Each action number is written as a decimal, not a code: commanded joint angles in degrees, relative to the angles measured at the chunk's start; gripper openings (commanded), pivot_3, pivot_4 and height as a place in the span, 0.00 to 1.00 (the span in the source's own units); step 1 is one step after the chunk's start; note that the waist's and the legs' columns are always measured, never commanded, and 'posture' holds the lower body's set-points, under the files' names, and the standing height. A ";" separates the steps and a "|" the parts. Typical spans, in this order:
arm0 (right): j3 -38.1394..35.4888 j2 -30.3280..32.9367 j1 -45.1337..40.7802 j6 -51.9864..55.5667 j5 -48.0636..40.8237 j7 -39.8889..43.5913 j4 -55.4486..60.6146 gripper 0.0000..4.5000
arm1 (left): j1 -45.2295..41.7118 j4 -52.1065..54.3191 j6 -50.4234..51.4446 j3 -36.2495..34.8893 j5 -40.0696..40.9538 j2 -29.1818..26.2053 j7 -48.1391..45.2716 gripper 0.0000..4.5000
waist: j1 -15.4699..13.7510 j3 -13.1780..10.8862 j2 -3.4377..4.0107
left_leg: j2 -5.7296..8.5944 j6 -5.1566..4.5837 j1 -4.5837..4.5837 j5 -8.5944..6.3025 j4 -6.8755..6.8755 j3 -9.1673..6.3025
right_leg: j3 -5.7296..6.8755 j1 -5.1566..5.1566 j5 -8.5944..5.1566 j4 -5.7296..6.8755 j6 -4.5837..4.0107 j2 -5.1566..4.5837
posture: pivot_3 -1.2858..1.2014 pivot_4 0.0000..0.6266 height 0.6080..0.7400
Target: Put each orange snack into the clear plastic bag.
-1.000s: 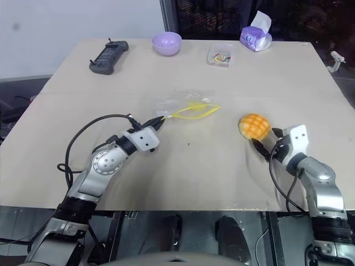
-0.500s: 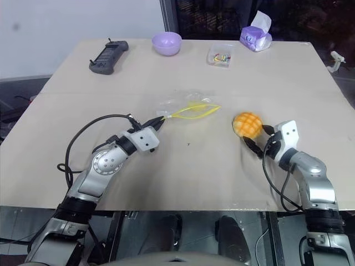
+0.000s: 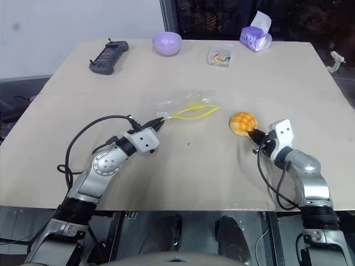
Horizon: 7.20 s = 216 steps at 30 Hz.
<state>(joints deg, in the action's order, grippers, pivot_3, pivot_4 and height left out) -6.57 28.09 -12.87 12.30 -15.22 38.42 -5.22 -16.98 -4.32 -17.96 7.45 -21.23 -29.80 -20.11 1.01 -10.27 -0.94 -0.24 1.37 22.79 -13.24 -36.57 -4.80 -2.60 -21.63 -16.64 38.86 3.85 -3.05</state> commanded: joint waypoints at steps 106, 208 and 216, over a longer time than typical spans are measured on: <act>5.97 -4.07 -21.42 31.73 -14.33 4.64 4.25 0.49 | -8.36 -9.34 -13.42 4.65 14.32 5.33 -14.92 0.00 | 1.10 -0.06 0.10 | 0.01 -0.01 0.16 0.00 -0.04 -0.09 | 0.08 -0.06 -0.01 -0.06 0.00 0.02 | 0.52 0.24 1.00; 22.32 -1.46 -44.94 -21.65 25.47 6.06 -8.57 0.52 | -25.72 -15.94 -9.36 0.26 13.22 6.25 -8.15 0.00 | 1.41 -0.15 0.19 | 0.09 0.27 1.09 0.17 -0.47 -0.13 | 0.12 -0.96 0.00 0.14 0.02 -0.03 | 0.52 0.24 1.00; 22.05 -2.26 -45.17 -24.21 26.30 6.29 -10.33 0.01 | -25.73 -16.05 -9.33 0.31 13.10 6.21 -8.02 0.00 | 1.41 -0.15 0.19 | 0.09 0.27 1.09 0.17 -0.47 -0.13 | 0.12 -0.96 0.00 0.15 0.02 -0.03 | 0.52 0.24 1.00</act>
<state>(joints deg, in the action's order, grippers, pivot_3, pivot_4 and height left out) 16.57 26.01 -55.88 -10.50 11.68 45.27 -16.76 -42.51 -23.03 -26.91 8.30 -8.18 -23.26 -28.48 2.42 -10.43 -0.75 -0.16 1.64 23.87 -13.07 -37.04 -4.93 -2.49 -22.59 -16.63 39.01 3.87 -3.08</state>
